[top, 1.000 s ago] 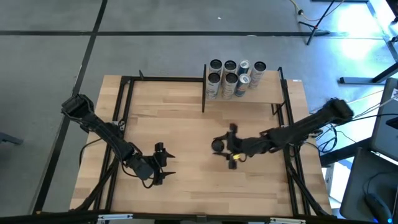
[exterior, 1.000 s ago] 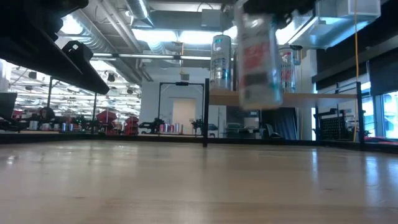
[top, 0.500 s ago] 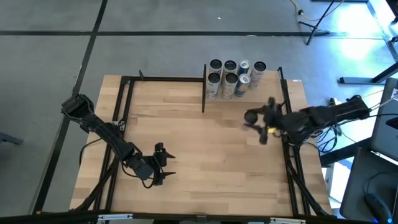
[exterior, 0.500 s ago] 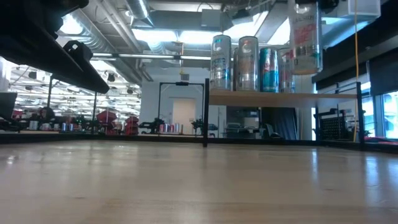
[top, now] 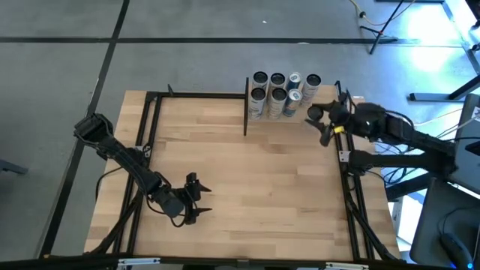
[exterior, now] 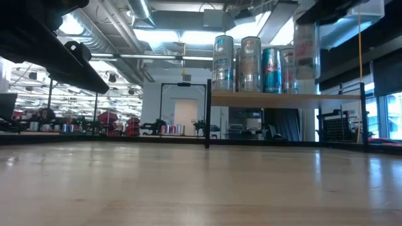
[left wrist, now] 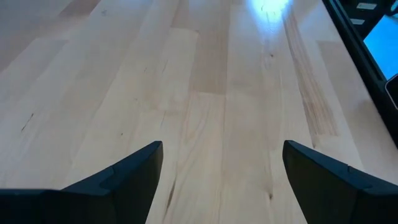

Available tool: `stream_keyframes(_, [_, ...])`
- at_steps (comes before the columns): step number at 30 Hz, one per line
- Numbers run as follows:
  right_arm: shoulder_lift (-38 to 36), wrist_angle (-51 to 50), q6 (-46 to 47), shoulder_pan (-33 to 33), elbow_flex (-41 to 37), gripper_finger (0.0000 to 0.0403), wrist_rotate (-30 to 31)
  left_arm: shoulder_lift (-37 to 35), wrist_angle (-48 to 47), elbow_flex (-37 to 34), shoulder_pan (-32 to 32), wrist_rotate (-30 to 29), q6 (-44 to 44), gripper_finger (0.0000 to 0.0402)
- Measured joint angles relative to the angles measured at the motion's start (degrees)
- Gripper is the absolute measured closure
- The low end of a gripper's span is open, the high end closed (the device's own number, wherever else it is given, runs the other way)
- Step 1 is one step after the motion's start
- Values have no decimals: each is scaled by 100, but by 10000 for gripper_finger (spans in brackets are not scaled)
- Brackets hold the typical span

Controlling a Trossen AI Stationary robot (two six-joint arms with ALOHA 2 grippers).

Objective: Place canned beverage on shelf
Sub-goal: Put the white pink soda can aligned with the other white pink soda can on the shelf

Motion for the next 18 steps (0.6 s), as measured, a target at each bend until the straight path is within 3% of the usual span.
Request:
stream_keyframes(11, [290,243,-447,-2522,-2,182,-2286,0,28,0,4,-104,62,89])
stream_keyframes(18, [606,288,-452,-3309,0,182,-2901,0,28,0,4,-218,198,89])
